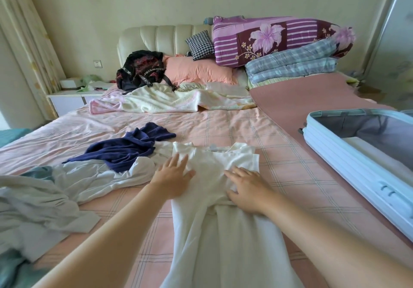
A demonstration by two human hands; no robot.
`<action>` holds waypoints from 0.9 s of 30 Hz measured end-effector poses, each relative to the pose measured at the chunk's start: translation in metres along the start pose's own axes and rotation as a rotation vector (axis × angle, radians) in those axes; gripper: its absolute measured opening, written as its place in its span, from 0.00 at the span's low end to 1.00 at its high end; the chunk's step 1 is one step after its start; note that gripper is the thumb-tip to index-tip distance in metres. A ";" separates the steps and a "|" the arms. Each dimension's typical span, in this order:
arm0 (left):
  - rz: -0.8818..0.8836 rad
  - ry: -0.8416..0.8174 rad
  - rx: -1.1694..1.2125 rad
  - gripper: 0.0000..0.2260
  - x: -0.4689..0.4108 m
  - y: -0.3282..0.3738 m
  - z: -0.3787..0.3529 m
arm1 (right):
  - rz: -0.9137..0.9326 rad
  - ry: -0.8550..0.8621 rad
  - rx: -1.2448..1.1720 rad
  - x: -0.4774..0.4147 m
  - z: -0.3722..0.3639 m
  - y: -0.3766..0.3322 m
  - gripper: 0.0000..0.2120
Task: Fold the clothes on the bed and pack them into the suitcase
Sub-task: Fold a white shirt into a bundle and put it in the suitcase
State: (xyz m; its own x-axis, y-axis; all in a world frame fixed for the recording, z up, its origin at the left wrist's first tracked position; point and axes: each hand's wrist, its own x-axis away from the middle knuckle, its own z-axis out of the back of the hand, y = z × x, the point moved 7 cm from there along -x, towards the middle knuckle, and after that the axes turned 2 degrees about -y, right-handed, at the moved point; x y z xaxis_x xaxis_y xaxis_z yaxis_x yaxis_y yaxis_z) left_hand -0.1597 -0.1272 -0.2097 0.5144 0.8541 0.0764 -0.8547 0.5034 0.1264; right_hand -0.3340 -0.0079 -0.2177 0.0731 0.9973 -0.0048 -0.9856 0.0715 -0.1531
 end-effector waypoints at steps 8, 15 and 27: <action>-0.147 -0.179 -0.014 0.29 0.078 0.029 -0.030 | -0.105 -0.138 0.025 0.058 -0.019 -0.001 0.27; -0.143 0.012 0.083 0.24 0.167 0.025 0.005 | 0.011 -0.084 -0.001 0.123 -0.002 -0.068 0.29; 0.040 -0.211 0.011 0.19 0.315 -0.006 -0.011 | 0.089 -0.197 -0.035 0.248 -0.042 -0.171 0.38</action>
State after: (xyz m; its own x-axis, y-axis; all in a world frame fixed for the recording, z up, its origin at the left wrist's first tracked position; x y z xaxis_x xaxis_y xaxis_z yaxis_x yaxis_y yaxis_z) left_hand 0.0066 0.1407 -0.1971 0.4841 0.8267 0.2867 -0.8746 0.4671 0.1299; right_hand -0.1410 0.2261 -0.2347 -0.0488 0.9838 0.1728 -0.9806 -0.0144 -0.1953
